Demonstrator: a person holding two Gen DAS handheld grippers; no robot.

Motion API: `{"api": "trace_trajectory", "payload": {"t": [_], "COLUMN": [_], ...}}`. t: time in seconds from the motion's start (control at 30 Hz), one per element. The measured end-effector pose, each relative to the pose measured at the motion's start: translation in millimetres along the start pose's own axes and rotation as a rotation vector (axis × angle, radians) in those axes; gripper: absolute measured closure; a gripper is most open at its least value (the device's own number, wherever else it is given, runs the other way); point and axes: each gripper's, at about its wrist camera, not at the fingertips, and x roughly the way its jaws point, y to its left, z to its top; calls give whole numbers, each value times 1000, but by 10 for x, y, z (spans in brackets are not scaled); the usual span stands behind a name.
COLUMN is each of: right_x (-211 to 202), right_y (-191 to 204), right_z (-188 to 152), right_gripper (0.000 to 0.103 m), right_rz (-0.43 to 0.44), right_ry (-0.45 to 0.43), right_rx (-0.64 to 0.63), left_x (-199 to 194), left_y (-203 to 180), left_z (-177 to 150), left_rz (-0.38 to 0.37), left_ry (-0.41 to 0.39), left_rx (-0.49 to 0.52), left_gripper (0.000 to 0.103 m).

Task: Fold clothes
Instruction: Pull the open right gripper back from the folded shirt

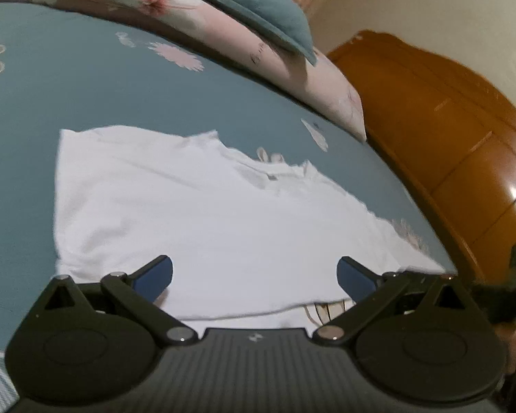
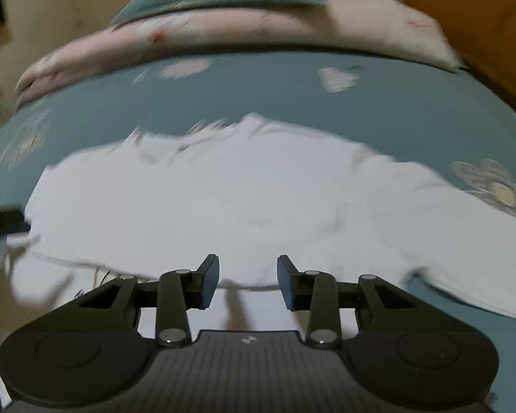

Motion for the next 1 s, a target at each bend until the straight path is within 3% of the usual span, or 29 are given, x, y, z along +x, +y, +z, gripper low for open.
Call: {"api": "trace_trajectory", "payload": {"t": [0.17, 0.3, 0.43, 0.6, 0.7, 0.83, 0.9, 1.0], "right_x": [99, 499, 843, 769, 544, 632, 806, 806], "right_y": [-92, -67, -99, -220, -108, 42, 70, -16], "right_z": [224, 351, 347, 424, 399, 377, 373, 417], "right_gripper": [61, 61, 62, 62, 57, 56, 56, 57], "right_rz": [-2, 37, -43, -44, 20, 120, 55, 8], "right_ry": [-64, -36, -19, -53, -82, -26, 20, 0], "right_rx": [47, 81, 58, 129, 99, 80, 79, 127], "left_x": [111, 110, 122, 116, 107, 119, 130, 125], "left_y": [30, 94, 106, 95, 77, 56, 40, -11], "left_z": [-38, -37, -31, -41, -47, -48, -54, -61], "left_rz": [35, 15, 7, 15, 21, 27, 29, 39], "left_ry": [53, 47, 43, 44, 46, 49, 50, 50], "left_rx": [2, -22, -31, -18, -9, 6, 23, 48], "left_gripper": [2, 1, 1, 1, 1, 1, 1, 1]}}
